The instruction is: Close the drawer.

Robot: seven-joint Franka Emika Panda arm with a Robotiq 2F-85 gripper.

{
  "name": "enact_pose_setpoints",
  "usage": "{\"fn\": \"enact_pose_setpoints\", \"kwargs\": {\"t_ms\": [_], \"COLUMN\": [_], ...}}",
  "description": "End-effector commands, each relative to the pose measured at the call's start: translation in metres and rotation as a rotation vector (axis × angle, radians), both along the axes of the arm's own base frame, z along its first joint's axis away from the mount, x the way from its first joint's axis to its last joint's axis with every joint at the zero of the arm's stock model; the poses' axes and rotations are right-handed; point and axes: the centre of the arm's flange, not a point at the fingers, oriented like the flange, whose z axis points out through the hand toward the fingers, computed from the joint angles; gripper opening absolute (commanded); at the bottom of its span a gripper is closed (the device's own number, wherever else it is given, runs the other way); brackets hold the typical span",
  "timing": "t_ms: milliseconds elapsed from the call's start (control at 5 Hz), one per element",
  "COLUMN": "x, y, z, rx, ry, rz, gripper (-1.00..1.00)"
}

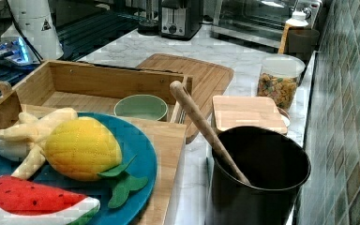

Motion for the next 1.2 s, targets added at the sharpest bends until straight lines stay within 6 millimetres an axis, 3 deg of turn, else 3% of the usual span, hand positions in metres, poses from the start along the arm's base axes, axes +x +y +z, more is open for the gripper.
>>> {"fn": "enact_pose_setpoints", "kwargs": {"t_ms": [200,400,600,1200], "x": [0.0,-0.01,-0.022,-0.047], "y": [0.0,0.007,0.029,0.116], "z": [0.0,-0.008,-0.016,-0.049], "rx": [0.0,0.022,0.08,0.139], "ry": [0.0,-0.029,-0.053,-0.08], "rz": [0.0,0.121,0.322,0.782], "gripper": [-1.0,-1.0,-1.0,-1.0]}}
